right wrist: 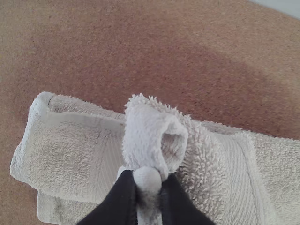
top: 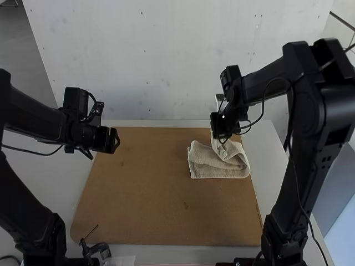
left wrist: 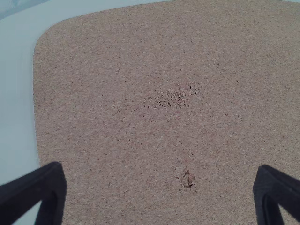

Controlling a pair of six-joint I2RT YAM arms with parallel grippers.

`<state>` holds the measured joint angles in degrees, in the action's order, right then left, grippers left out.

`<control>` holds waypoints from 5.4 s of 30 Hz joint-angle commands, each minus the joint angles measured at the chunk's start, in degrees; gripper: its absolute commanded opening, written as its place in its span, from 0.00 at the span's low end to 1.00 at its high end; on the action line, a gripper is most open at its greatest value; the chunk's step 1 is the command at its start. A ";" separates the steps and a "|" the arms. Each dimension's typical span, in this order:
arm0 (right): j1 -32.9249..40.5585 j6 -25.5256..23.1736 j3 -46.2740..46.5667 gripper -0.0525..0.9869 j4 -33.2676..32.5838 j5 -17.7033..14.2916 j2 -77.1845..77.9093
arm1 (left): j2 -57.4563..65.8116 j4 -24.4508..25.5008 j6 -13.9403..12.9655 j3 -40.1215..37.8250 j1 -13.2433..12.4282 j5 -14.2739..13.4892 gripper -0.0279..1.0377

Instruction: Fold the towel.

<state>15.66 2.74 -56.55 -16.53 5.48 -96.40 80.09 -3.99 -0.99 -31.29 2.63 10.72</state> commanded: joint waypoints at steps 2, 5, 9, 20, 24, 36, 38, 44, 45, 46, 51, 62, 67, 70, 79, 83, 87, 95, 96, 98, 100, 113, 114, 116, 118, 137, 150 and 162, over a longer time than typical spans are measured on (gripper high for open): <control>3.24 -2.66 -0.13 0.07 1.51 -2.22 -2.92 | 0.59 -0.49 0.38 0.26 0.35 0.18 0.85; 4.73 -3.45 0.04 0.07 3.35 -2.57 -4.15 | 0.59 -0.58 0.38 0.26 0.35 0.27 0.85; 5.96 -4.59 -0.49 0.07 4.93 -3.37 -6.08 | 0.68 -0.58 0.38 0.26 0.35 0.35 0.85; 8.33 -7.93 -2.95 0.07 6.16 -4.16 -8.89 | 0.94 -0.93 0.38 0.44 0.44 0.35 0.85; 8.42 -9.25 -3.04 0.07 7.13 -4.07 -9.51 | 0.94 -1.02 0.47 0.53 0.44 0.35 0.85; 8.33 -12.32 -3.21 0.29 7.31 -2.22 -9.60 | 0.94 -1.28 0.47 0.70 0.62 0.35 0.85; 8.33 -13.11 -3.21 0.32 7.04 -1.17 -9.51 | 0.94 -1.37 0.47 0.70 0.62 0.35 0.85; 9.04 -15.05 -3.21 0.37 6.60 2.00 -8.01 | 0.94 -1.37 0.47 0.70 0.62 0.35 0.85; 9.30 -15.22 -3.12 0.37 6.60 2.70 -7.66 | 0.94 -1.37 0.47 0.70 0.71 0.35 0.85; 9.56 -15.75 -3.12 0.37 6.60 3.23 -7.49 | 0.94 -1.37 0.47 0.70 0.71 0.35 0.85; 10.71 -17.42 -2.95 0.37 8.36 6.39 -5.73 | 0.94 -1.37 0.56 0.70 0.71 0.35 0.85; 9.21 -19.71 -3.21 0.36 8.45 7.71 0.42 | 0.85 -1.37 0.56 0.88 0.71 0.35 0.86; 8.16 -13.38 -3.47 0.19 2.12 0.50 0.86 | 0.85 -1.46 0.56 0.79 0.71 0.35 0.85; 8.16 -11.53 -2.51 0.10 0.89 -1.70 0.42 | 0.85 -1.72 0.56 0.79 0.71 0.35 0.85; 8.95 -9.69 0.66 0.07 -0.69 -3.19 -3.18 | 0.94 -1.90 0.56 0.88 0.79 0.35 0.85; 9.21 -9.16 1.97 0.07 -0.87 -3.98 -3.62 | 0.94 -1.90 0.56 0.88 0.79 0.35 0.85; 9.30 -8.81 2.68 0.07 -1.04 -4.16 -3.80 | 0.94 -1.90 0.56 0.88 0.79 0.35 0.85; 10.53 -9.69 2.24 0.07 0.36 -3.54 -5.11 | 0.85 -1.99 0.56 0.97 0.79 0.35 0.85; 10.88 -10.21 2.24 0.07 1.07 -3.01 -5.38 | 0.85 -1.99 0.56 0.97 0.79 0.35 0.85; 11.59 -10.92 1.97 0.07 2.03 -2.49 -6.43 | 0.85 -1.99 0.56 0.97 0.79 0.35 0.85; 12.55 -11.88 1.27 0.07 2.38 -2.40 -7.49 | 0.76 -1.99 0.56 0.97 0.79 0.35 0.85; 17.47 -18.04 -0.49 0.07 9.06 3.23 -8.54 | 0.76 -1.99 0.56 1.05 0.71 0.35 0.85; 17.30 -18.04 -0.49 0.07 8.98 3.23 -8.45 | 0.68 -1.99 0.56 1.05 0.71 0.35 0.86; 16.95 -18.04 -0.40 0.11 8.89 3.14 -7.75 | 0.76 -1.99 0.56 1.05 0.71 0.35 0.85; 15.98 -17.86 -0.40 0.15 8.62 3.14 -6.87 | 0.76 -1.99 0.56 1.05 0.71 0.35 0.85; 7.10 -11.97 1.62 0.07 4.67 -0.64 -0.02 | 0.76 -1.99 0.56 1.05 0.79 0.35 0.85; 8.51 -12.85 4.35 0.07 15.57 -0.11 -9.77 | 0.76 -2.08 0.56 1.05 0.79 0.35 0.85; 9.48 -15.84 4.44 0.07 19.35 0.15 -10.56 | 0.76 -1.99 0.47 1.05 0.88 0.35 0.85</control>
<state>24.64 -11.38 -52.16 2.74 5.52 -109.80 80.09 -5.63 -0.78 -31.20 3.03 10.72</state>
